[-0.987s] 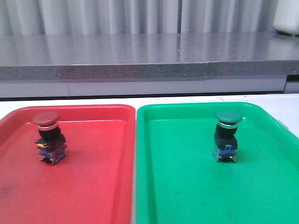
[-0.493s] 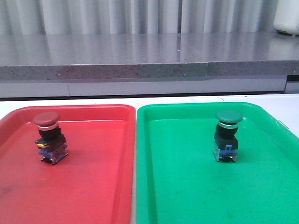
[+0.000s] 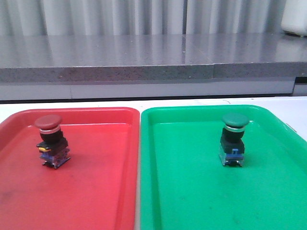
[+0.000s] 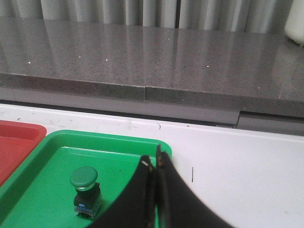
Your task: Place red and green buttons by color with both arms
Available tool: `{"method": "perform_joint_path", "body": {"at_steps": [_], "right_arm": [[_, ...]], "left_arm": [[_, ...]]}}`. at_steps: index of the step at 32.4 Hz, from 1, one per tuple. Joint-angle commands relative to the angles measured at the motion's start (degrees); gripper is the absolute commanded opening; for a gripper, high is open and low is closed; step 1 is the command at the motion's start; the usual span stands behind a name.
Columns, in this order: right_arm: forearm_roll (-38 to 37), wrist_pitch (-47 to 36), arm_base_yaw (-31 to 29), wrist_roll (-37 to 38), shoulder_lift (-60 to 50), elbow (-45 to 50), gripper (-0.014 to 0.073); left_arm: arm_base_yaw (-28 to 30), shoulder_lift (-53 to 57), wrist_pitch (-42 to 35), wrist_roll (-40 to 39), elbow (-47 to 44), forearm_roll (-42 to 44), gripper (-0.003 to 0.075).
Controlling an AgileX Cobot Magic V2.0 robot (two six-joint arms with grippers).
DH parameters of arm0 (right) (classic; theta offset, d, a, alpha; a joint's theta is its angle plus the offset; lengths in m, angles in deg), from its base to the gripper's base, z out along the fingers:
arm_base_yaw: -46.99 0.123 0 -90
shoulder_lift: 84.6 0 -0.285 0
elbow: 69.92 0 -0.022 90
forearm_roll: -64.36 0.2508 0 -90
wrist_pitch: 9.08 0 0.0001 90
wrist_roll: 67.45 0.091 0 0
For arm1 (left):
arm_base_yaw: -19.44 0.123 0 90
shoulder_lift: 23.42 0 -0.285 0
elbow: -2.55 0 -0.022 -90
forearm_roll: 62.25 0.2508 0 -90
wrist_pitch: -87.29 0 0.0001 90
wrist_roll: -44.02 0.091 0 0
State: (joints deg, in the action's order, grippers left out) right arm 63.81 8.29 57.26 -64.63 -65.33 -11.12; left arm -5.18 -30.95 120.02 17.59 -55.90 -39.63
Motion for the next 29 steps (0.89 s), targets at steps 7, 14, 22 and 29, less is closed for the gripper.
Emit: {"method": "perform_joint_path", "body": {"at_steps": [7, 14, 22, 29], "right_arm": [[-0.53, -4.23, -0.35, -0.44, 0.53, -1.44, -0.0108], [-0.53, -4.27, -0.35, -0.44, 0.53, -1.44, -0.0108], [-0.53, -4.27, -0.35, -0.44, 0.53, -1.44, -0.0108], [-0.53, -4.27, -0.35, -0.44, 0.53, -1.44, -0.0108]], "left_arm": [[2.68, 1.02, -16.41, 16.43, -4.86, -14.2, -0.002], [10.55, 1.02, -25.51, 17.05, -11.88, -18.48, -0.002], [16.99, 1.02, -33.95, 17.05, -20.52, -18.76, -0.002], [19.89, 1.02, -31.64, 17.05, -20.44, -19.05, -0.002]]}}
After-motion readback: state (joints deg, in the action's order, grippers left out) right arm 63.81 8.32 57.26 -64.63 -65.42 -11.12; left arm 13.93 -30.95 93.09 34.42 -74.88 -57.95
